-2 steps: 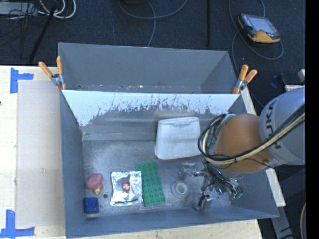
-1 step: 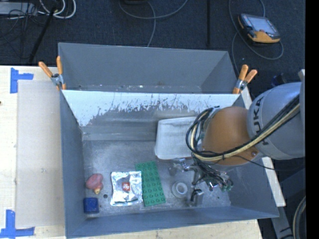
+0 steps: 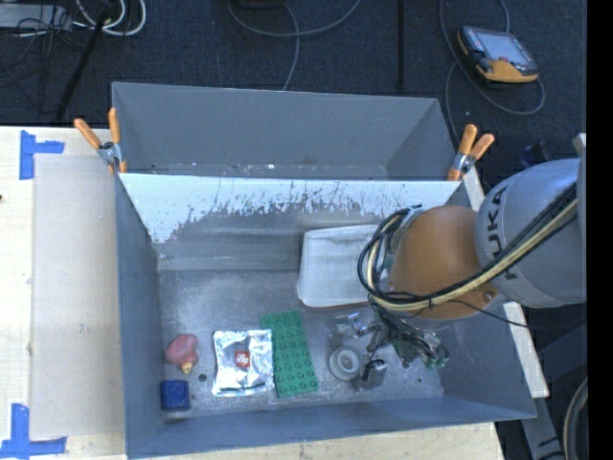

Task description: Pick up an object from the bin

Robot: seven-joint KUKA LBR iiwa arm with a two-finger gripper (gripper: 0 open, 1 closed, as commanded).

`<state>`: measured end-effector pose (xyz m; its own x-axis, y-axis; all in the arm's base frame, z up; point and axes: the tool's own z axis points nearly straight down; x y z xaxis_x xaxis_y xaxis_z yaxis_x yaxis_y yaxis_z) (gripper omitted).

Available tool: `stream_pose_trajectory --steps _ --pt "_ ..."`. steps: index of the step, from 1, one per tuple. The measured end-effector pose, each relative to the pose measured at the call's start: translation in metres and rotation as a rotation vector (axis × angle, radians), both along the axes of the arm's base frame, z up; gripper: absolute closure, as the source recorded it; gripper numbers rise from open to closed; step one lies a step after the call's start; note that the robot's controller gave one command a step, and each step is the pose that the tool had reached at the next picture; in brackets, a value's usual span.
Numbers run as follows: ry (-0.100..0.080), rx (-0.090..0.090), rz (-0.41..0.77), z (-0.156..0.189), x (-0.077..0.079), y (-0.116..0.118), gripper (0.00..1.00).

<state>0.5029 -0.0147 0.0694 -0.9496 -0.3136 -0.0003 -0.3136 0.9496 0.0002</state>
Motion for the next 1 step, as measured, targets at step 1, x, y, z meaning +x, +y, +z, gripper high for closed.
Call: stream_pose_trajectory --steps 1 --pt "-0.009 0.000 0.200 0.1912 0.0060 0.0228 1.00"
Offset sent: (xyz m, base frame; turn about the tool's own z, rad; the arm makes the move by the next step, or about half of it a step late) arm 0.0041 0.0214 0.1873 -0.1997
